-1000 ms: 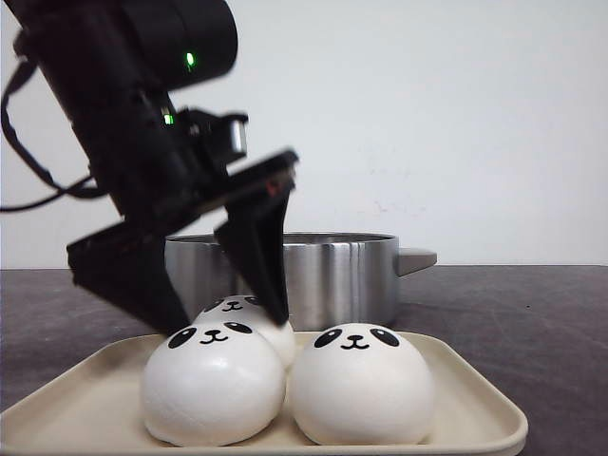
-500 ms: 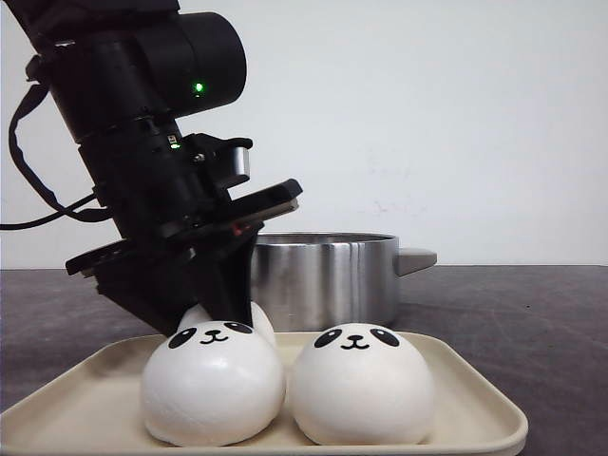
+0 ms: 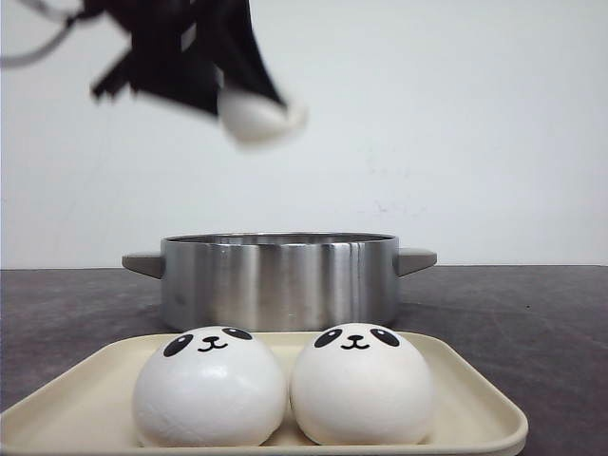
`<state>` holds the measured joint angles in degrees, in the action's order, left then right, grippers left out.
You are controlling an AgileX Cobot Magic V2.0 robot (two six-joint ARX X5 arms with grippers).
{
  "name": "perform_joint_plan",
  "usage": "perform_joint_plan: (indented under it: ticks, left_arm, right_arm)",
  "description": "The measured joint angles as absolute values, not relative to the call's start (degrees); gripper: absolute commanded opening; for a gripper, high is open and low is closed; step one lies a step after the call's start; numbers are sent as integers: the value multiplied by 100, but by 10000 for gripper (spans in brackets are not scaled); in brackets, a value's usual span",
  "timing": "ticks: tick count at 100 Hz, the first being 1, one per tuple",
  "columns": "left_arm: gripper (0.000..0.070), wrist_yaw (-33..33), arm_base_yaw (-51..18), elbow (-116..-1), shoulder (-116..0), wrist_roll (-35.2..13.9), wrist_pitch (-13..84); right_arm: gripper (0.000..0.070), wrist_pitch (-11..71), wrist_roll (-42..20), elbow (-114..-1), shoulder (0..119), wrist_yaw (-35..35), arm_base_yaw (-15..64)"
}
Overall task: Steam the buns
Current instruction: 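Grasp the bun with the left gripper and lift it over the pot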
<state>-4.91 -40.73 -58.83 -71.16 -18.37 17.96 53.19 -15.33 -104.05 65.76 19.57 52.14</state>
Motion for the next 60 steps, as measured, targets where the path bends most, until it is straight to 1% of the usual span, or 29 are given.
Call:
perform_joint_plan:
  ticks: [11,30,43,60]
  left_arm:
    - [9,-137,-3852,-6281,-7227,-1581,1780]
    - [10,-134,-3483,-6873,-7926,-1157,1691]
    - [10,-132,-3208,-7111,-8591,-1085,1691]
    - [10,-128,-2985,-7131,-9338,-1041,1717]
  right_arm:
    - [0,5319,-1540,-10403,6576,1957,5214]
    - [0,5315,-1544,-10403,6576,1953,5214]
    - [0,5312,-1544,-10403,6576,1953,5214]
    - [0,5312,-1544,-10403,6576,1953,5214]
